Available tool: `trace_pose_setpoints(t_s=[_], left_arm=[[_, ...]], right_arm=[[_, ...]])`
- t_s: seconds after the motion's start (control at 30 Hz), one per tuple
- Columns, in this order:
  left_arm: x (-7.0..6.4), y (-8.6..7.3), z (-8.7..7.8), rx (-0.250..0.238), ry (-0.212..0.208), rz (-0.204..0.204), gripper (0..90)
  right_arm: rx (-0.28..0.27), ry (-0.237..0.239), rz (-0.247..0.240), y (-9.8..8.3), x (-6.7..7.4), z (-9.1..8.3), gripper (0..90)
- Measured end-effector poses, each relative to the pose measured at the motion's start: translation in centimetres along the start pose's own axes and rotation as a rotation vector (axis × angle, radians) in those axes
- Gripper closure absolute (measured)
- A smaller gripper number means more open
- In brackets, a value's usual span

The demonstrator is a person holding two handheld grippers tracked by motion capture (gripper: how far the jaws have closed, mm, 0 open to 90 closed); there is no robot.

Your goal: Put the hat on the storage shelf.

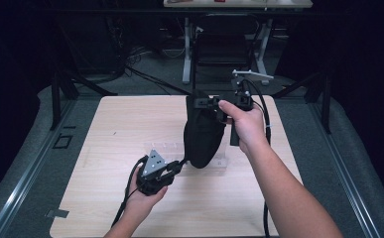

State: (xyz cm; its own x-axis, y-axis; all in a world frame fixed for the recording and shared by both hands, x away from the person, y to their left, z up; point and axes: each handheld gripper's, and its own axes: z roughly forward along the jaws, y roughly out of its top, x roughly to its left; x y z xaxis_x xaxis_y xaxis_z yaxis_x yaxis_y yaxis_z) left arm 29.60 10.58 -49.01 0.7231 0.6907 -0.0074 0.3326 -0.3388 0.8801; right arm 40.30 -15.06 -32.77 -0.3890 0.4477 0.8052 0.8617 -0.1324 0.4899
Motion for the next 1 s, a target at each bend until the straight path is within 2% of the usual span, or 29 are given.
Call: trace_pose_setpoints(t_s=[0.27, 0.4, 0.47, 0.6, 0.77, 1.0], left_arm=[[0.1, 0.0, 0.2, -0.005, 0.003, 0.026, 82.4], [0.4, -0.2, 0.5, 0.002, 0.001, 0.018, 83.0], [0.3, -0.3, 0.5, 0.003, 0.005, 0.034, 83.4], [0.4, -0.5, 0.4, 0.000, 0.005, 0.031, 83.8], [0.3, -0.7, 0.4, -0.003, 0.014, 0.037, 84.2], [0.4, -0.8, 0.4, -0.007, 0.020, 0.041, 84.5]], right_arm=[[-0.002, 0.005, 0.002, 0.1, 0.4, 0.1, 88.5], [0.011, 0.008, -0.005, 0.0, 0.5, 0.5, 88.4], [0.013, 0.014, -0.002, -0.1, 0.6, 0.9, 88.3], [0.015, 0.017, 0.000, -0.2, 0.4, 1.0, 87.9], [0.015, 0.023, 0.005, -0.2, 0.3, 1.0, 85.5], [-0.001, 0.045, -0.015, -0.4, 0.8, 0.6, 82.2]])
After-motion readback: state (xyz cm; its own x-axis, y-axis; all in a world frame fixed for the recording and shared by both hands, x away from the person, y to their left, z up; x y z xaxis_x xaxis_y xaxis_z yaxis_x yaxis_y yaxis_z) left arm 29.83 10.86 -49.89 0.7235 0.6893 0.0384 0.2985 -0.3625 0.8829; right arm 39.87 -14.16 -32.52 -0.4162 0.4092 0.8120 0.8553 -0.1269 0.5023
